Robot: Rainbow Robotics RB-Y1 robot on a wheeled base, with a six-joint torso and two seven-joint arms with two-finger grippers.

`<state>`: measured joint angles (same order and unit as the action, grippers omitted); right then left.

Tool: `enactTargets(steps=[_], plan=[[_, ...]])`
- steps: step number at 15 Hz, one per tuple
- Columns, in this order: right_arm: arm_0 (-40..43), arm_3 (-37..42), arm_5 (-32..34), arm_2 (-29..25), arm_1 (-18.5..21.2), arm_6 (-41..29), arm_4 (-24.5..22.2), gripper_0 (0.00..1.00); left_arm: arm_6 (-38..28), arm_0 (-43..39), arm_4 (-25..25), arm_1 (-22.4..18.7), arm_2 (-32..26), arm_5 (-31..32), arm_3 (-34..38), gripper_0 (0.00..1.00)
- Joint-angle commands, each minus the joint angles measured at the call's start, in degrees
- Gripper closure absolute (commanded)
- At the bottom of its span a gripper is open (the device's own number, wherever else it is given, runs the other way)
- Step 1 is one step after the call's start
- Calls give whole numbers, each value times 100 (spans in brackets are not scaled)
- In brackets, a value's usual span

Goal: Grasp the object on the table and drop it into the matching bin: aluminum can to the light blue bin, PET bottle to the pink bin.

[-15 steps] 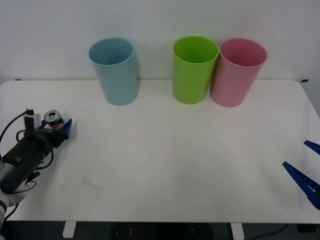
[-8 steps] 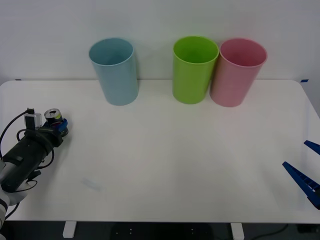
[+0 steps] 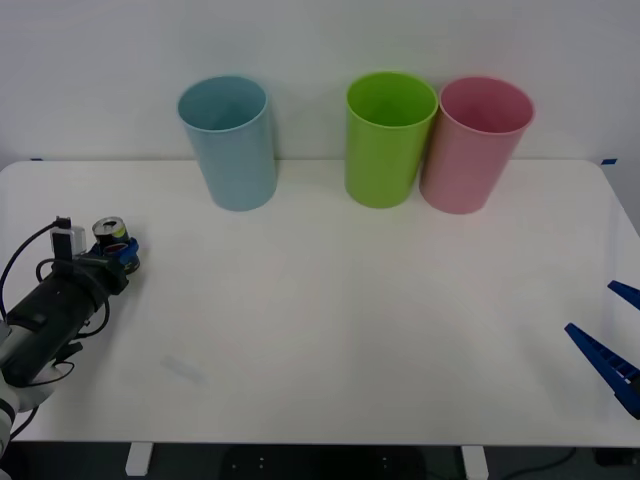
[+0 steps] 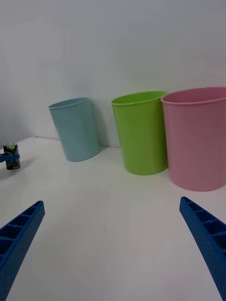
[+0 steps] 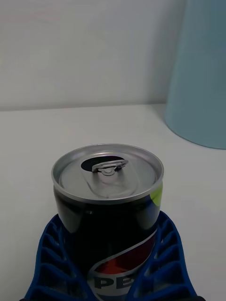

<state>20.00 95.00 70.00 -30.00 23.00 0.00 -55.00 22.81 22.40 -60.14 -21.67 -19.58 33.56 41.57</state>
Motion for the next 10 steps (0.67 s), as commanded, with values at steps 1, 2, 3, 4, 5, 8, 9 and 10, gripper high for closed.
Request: enactTargets(steps=[1,2,3,4,5,8,9,10], plan=[[0,0,0,0,0,0,0,0,-40,-7,46,-48,-2,318,9,100],[0,0,0,0,0,0,0,0,-40,-25,90,-74,6,494,18,100],[0,0,0,0,0,0,0,0,-40,-33,125,-92,6,626,36,100],[0,0,0,0,0,0,0,0,-31,-33,143,-109,6,722,44,100],[0,0,0,0,0,0,0,0,-40,-42,169,-109,6,819,115,100],[0,0,0,0,0,0,0,0,-75,-209,248,-109,50,942,589,100],[0,0,0,0,0,0,0,0,-110,-262,292,-100,94,942,756,100],[0,0,0,0,0,0,0,0,-163,-306,336,-109,138,942,976,100]])
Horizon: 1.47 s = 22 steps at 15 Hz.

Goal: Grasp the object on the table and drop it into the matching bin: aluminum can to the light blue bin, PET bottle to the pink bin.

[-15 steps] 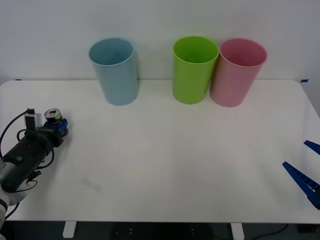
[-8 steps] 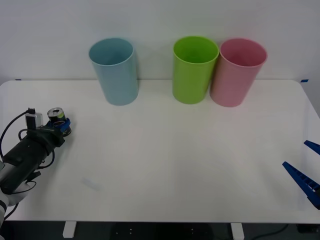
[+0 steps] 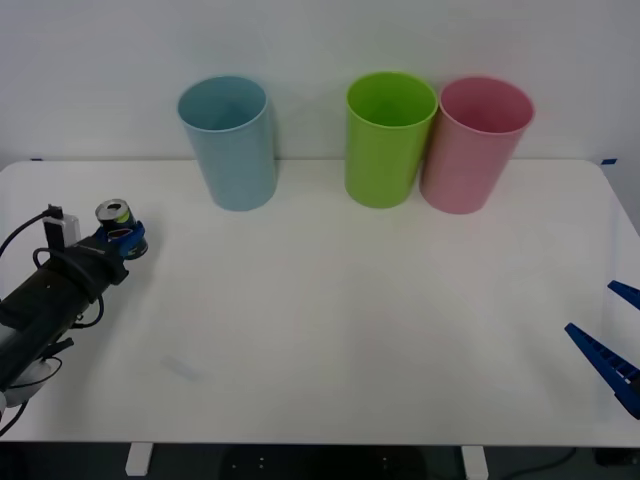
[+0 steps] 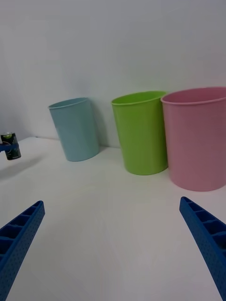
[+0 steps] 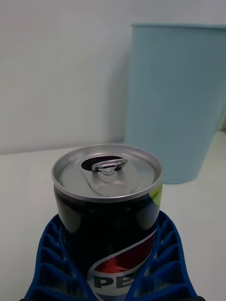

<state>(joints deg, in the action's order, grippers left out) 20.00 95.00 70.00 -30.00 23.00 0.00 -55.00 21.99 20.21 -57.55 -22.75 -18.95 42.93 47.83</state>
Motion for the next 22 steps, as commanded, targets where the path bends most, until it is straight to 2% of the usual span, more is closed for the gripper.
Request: enactTargets(steps=[1,5,13,20,22], plan=[[0,0,0,0,0,0,0,0,-133,-114,103,-2,84,5,500,100],[0,0,0,0,0,0,0,0,-370,-131,112,7,128,23,1001,100],[0,0,0,0,0,0,0,0,-2339,-61,-697,-2,84,-39,2416,100],[0,0,0,0,0,0,0,0,-3701,370,-1373,-2,84,-127,2943,100],[0,0,0,0,0,0,0,0,-3772,545,-1488,-2,110,-171,2943,100]])
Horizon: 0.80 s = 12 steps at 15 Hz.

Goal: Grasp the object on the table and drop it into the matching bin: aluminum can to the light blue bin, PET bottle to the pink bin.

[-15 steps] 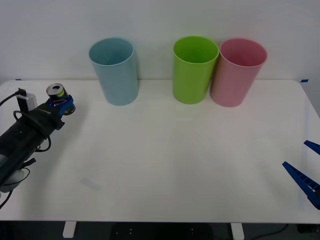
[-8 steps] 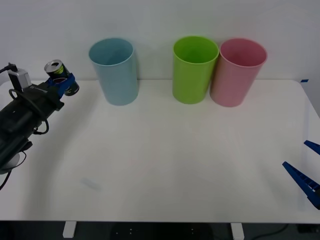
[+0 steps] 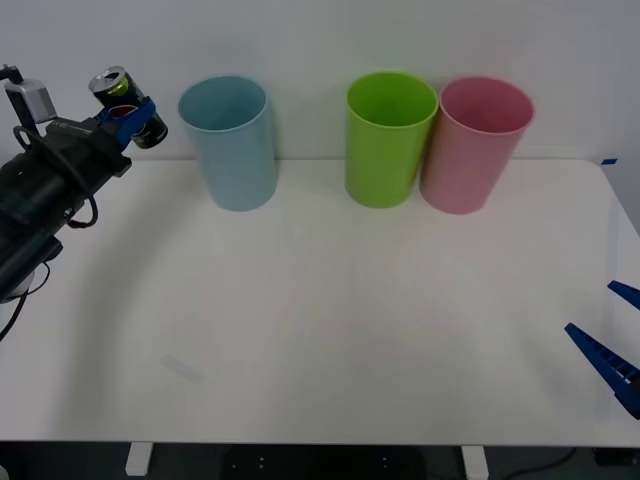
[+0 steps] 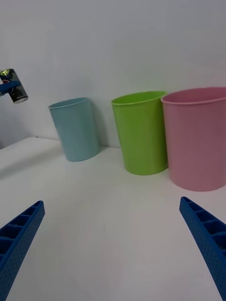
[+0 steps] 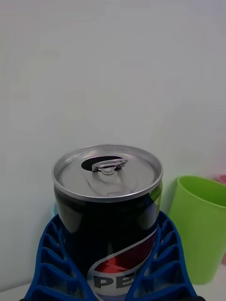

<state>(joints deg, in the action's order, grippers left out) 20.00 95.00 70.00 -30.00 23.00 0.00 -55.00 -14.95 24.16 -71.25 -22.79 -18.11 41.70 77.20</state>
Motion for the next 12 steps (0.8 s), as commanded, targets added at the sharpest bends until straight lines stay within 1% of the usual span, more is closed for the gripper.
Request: enactTargets(steps=[1,3,5,12], plan=[[0,0,0,0,0,0,0,0,-149,264,-231,3,79,-162,6,100],[0,0,0,0,0,0,0,0,-263,440,-363,3,194,-338,-29,100],[0,0,0,0,0,0,0,0,-281,739,-495,3,299,-435,-275,100],[0,0,0,0,0,0,0,0,-149,1996,-1391,11,308,-443,-1743,100]])
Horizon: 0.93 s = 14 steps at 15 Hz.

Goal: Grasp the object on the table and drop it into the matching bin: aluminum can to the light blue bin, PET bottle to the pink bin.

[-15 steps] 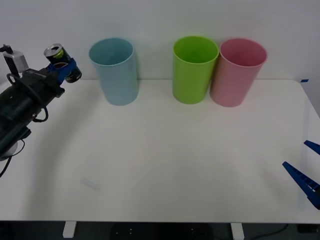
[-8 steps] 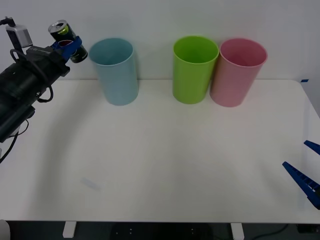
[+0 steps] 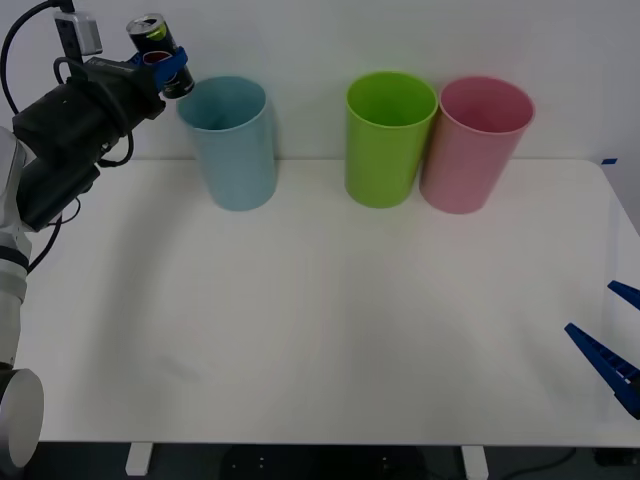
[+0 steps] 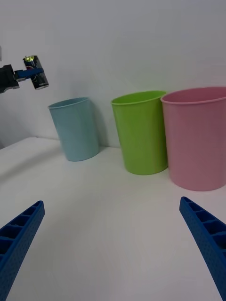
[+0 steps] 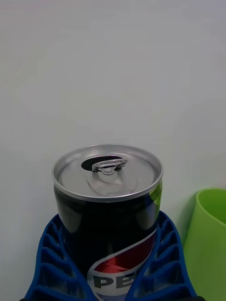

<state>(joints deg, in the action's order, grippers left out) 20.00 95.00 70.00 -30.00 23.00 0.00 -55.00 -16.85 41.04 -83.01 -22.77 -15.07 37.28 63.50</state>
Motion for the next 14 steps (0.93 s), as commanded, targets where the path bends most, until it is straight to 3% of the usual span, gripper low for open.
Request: enactTargets(steps=[1,8,14], plan=[[0,0,0,0,0,0,0,0,50,466,-303,9,39,-10,-558,100],[0,0,0,0,0,0,0,0,165,1574,-866,123,136,-291,-1859,100],[0,0,0,0,0,0,0,0,235,1617,-936,264,136,-467,-1877,100]])
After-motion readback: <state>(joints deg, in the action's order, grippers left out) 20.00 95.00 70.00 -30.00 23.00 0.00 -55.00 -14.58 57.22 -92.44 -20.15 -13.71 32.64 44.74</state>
